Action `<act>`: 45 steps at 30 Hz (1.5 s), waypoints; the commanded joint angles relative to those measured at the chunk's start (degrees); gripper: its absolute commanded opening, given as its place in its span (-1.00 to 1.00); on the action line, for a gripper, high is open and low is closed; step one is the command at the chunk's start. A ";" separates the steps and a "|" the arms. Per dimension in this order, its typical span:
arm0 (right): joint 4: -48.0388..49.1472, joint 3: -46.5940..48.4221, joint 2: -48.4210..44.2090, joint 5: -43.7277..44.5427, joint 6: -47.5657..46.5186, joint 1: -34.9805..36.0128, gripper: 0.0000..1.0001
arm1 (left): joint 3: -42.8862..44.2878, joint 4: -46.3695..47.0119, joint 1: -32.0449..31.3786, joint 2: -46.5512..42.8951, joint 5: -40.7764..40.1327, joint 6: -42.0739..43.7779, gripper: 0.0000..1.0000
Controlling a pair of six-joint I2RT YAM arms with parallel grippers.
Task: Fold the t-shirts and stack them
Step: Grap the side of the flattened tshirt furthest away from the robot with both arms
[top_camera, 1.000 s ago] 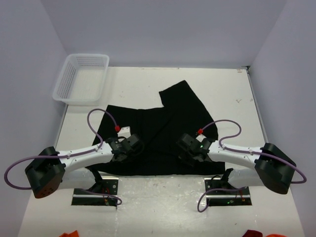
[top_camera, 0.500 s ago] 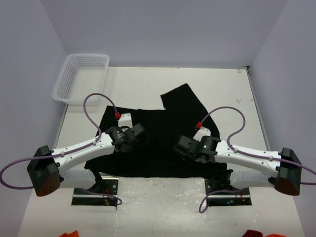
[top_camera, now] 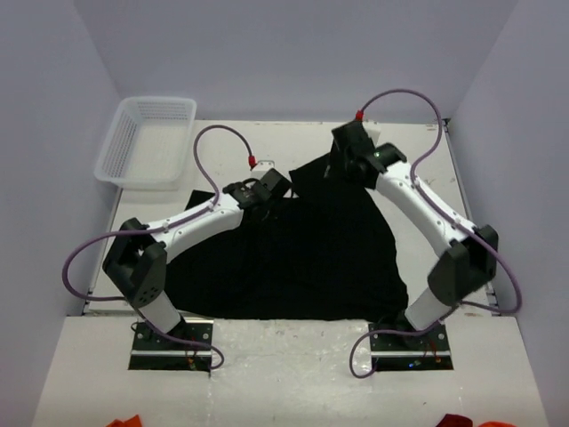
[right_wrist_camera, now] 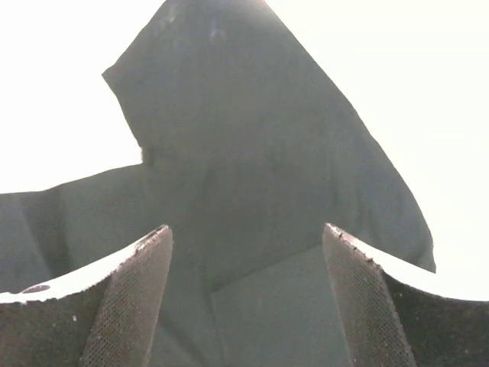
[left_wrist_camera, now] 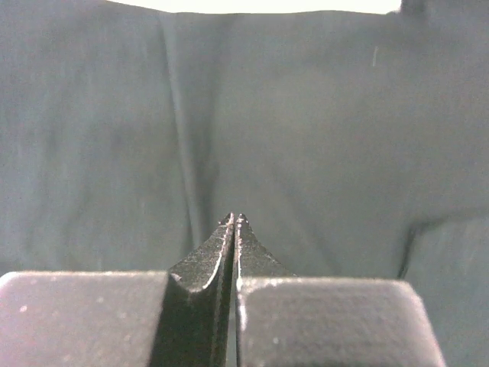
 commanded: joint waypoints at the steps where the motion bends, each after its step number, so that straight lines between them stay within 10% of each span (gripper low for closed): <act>1: 1.38 13.42 13.39 -16.74 -13.68 -7.31 0.57 | 6.15 9.94 6.00 3.01 9.15 9.96 -1.00; 9: -13.50 50.02 42.73 -24.50 -19.05 -15.67 0.24 | 21.45 12.40 7.94 15.15 23.97 17.26 -1.00; 14: -8.32 42.05 40.55 -24.50 -17.65 -19.37 0.27 | 30.23 16.09 9.52 24.82 33.12 19.82 -1.00; 17: -2.19 30.46 32.65 -24.85 -17.99 -20.42 0.29 | 35.95 16.97 11.88 30.71 35.52 20.43 -0.29; 21: -1.36 21.23 22.73 -23.63 -17.56 -21.13 0.31 | 47.16 16.19 15.05 39.30 38.84 22.79 0.04; 26: 5.22 9.88 12.43 -28.52 -16.68 -21.04 0.31 | 59.16 14.24 17.34 48.38 41.92 24.56 0.06; 45: 9.18 -2.44 -1.11 -32.14 -16.59 -21.39 0.33 | 55.03 24.97 18.13 53.66 49.32 28.34 0.39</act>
